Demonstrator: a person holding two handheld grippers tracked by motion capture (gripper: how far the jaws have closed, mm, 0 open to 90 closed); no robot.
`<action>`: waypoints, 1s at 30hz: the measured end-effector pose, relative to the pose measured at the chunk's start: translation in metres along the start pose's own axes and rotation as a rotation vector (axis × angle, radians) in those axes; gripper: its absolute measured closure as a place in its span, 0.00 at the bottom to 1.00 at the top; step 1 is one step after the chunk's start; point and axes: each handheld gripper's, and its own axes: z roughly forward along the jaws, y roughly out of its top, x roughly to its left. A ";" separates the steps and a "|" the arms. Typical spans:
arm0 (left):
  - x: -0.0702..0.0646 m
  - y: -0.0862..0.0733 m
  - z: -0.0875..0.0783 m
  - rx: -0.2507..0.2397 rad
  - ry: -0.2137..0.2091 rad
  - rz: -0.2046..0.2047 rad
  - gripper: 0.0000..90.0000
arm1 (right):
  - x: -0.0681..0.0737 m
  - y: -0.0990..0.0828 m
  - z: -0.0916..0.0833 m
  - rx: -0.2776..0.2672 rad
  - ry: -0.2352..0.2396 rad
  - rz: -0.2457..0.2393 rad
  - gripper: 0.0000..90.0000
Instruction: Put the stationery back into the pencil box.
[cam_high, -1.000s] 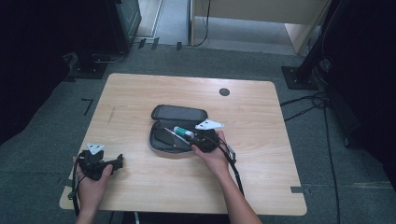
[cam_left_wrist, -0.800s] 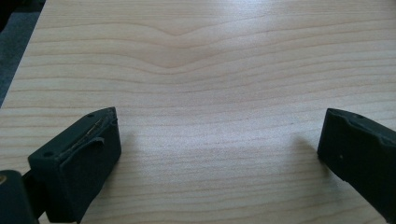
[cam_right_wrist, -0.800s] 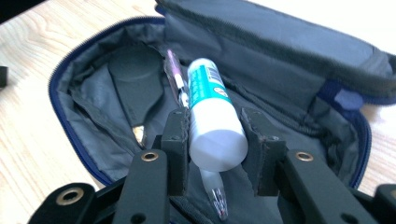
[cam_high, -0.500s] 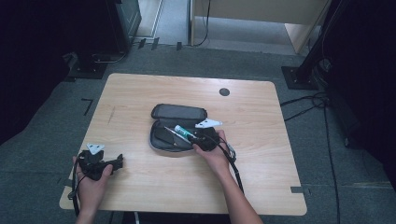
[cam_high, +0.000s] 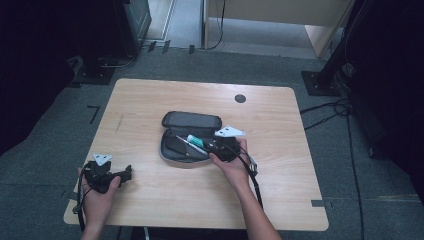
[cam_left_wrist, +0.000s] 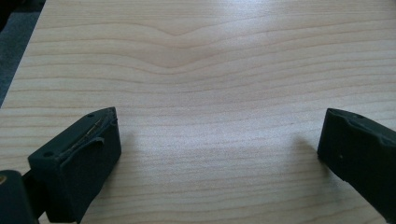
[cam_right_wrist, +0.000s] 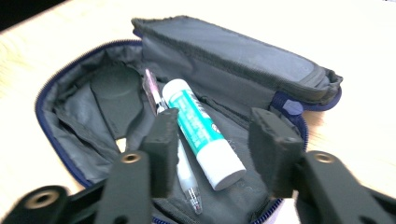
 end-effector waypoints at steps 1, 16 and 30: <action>0.000 0.000 0.000 0.000 0.000 0.000 0.00 | -0.001 0.000 -0.002 -0.005 0.003 0.009 0.52; 0.000 0.000 0.000 0.000 0.000 0.000 0.00 | -0.008 -0.012 -0.033 -0.011 -0.078 0.018 0.06; 0.000 0.000 0.000 0.000 0.000 0.000 0.00 | -0.025 -0.031 -0.054 -0.002 -0.124 0.063 0.00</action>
